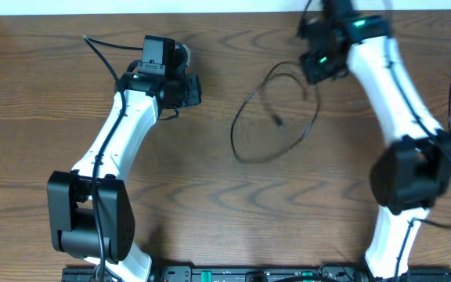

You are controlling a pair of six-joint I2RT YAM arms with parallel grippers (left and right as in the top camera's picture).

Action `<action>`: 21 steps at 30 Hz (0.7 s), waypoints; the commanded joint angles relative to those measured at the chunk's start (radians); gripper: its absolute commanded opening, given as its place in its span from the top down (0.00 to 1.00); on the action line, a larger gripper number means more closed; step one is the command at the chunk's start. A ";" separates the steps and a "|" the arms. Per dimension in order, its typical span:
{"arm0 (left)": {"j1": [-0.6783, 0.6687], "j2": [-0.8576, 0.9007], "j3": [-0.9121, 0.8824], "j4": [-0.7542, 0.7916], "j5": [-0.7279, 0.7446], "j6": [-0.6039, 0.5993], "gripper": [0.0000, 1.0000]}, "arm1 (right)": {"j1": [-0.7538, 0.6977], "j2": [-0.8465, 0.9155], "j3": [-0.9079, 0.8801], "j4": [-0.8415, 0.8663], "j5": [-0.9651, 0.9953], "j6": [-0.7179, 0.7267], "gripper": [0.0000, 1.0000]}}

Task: Untangle cables
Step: 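Carry the black cable to the top right and release it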

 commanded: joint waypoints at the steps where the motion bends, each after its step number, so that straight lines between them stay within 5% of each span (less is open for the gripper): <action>1: 0.000 0.019 0.014 -0.003 -0.014 0.010 0.79 | -0.065 -0.100 0.053 -0.017 -0.056 0.022 0.99; 12: 0.000 0.019 0.014 -0.003 -0.014 0.010 0.79 | -0.365 -0.315 0.059 0.023 -0.055 0.061 0.99; 21: 0.000 0.019 0.014 -0.002 -0.014 0.010 0.79 | -0.647 -0.417 0.063 0.280 -0.133 0.158 0.99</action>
